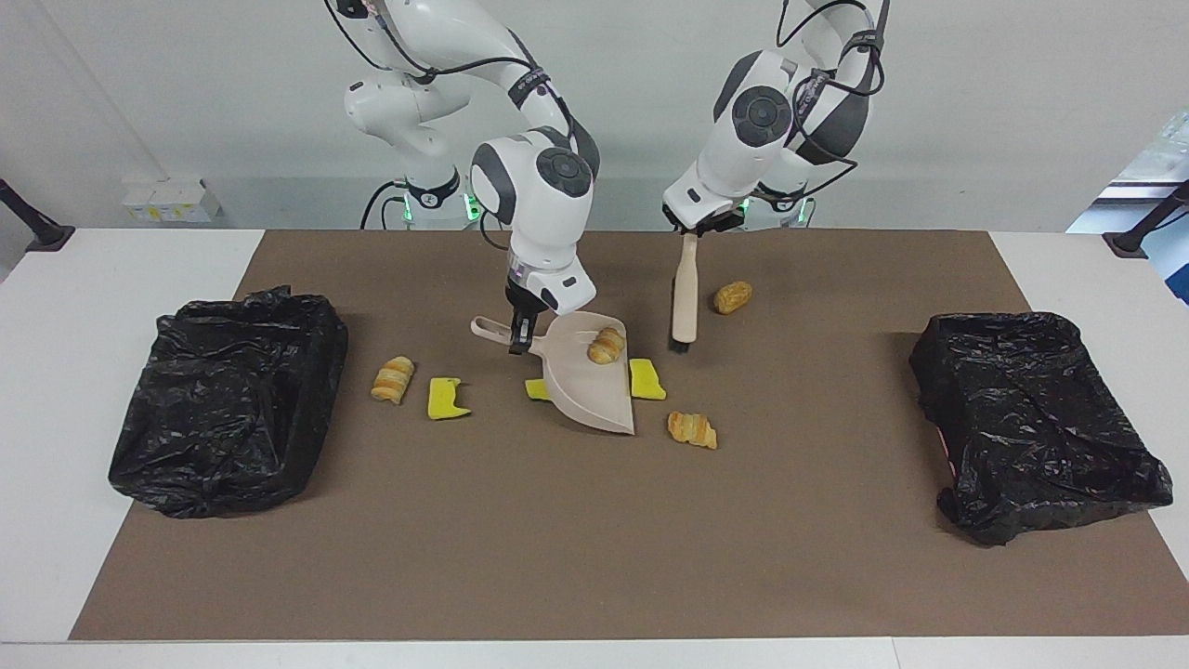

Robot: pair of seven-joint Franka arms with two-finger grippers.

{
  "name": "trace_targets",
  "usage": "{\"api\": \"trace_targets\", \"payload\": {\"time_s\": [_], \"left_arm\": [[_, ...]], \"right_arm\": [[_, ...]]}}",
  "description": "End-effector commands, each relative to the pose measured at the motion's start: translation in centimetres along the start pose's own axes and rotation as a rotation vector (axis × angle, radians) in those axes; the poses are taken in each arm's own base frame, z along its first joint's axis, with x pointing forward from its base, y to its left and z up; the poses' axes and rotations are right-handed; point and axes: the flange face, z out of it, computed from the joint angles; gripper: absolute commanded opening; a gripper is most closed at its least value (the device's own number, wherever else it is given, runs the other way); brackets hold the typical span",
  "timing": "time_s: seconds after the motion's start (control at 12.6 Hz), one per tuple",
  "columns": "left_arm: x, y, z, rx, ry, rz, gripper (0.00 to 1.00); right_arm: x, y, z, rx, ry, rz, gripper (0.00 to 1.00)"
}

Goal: Sweep and dump trash in bin
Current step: 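Sweep the remaining bread and sponge into the dustpan with the left gripper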

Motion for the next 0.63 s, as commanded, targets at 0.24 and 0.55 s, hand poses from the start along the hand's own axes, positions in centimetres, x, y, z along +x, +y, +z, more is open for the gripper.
{"api": "trace_targets", "payload": {"time_s": [0.24,0.55], "left_arm": [[-3.9,-5.9,3.3,0.094,-0.098,-0.44,0.0],[-7.2,-7.6,6.1,0.126,-0.109,-0.604,0.0]], "right_arm": [[0.5,-0.2,0.0,-0.017,-0.008,0.01,0.0],[-1.6,1.3,-0.2,0.02,0.067,0.092,0.0]]}}
